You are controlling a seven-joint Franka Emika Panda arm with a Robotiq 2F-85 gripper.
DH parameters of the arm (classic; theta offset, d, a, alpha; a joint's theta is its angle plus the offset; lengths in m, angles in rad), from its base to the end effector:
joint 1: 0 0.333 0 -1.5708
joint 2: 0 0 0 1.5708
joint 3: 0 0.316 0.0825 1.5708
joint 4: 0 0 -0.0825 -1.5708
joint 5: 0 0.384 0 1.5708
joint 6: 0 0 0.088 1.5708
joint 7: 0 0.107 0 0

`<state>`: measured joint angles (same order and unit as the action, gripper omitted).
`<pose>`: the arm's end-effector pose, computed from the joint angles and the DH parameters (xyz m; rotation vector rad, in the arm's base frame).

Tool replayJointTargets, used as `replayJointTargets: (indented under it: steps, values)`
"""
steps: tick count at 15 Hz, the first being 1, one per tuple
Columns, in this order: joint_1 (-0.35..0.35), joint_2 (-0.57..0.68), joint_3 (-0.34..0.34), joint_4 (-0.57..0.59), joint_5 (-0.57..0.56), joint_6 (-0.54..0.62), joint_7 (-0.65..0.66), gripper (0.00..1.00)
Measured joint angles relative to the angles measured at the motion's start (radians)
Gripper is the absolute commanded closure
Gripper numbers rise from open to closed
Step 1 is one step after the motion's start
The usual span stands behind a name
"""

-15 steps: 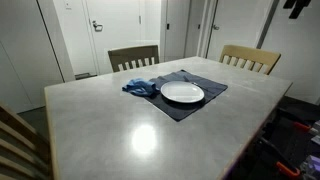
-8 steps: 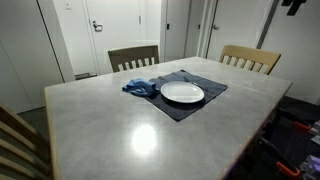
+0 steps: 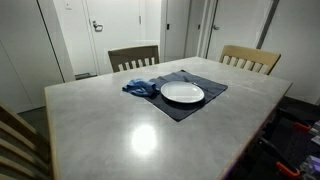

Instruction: Use the blue towel to wipe the white plate

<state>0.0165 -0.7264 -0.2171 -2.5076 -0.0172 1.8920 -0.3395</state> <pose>0.3382 -0.0789 0.5217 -3.0226 -0.2881 -0.1929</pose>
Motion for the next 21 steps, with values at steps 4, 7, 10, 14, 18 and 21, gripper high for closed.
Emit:
replayJointTargets:
  steps: [4, 7, 10, 14, 18, 21]
  values:
    - [0.061, 0.099, 0.035, 0.072, -0.018, 0.084, -0.073, 0.00]
    - [0.089, 0.189, 0.036, 0.122, -0.015, 0.178, -0.150, 0.00]
    - [0.096, 0.237, 0.037, 0.148, -0.014, 0.194, -0.176, 0.00]
    - [0.092, 0.229, 0.040, 0.147, -0.014, 0.191, -0.160, 0.00]
    - [0.111, 0.289, 0.050, 0.168, 0.039, 0.248, -0.158, 0.00]
    - [0.143, 0.364, 0.065, 0.212, 0.106, 0.323, -0.174, 0.00]
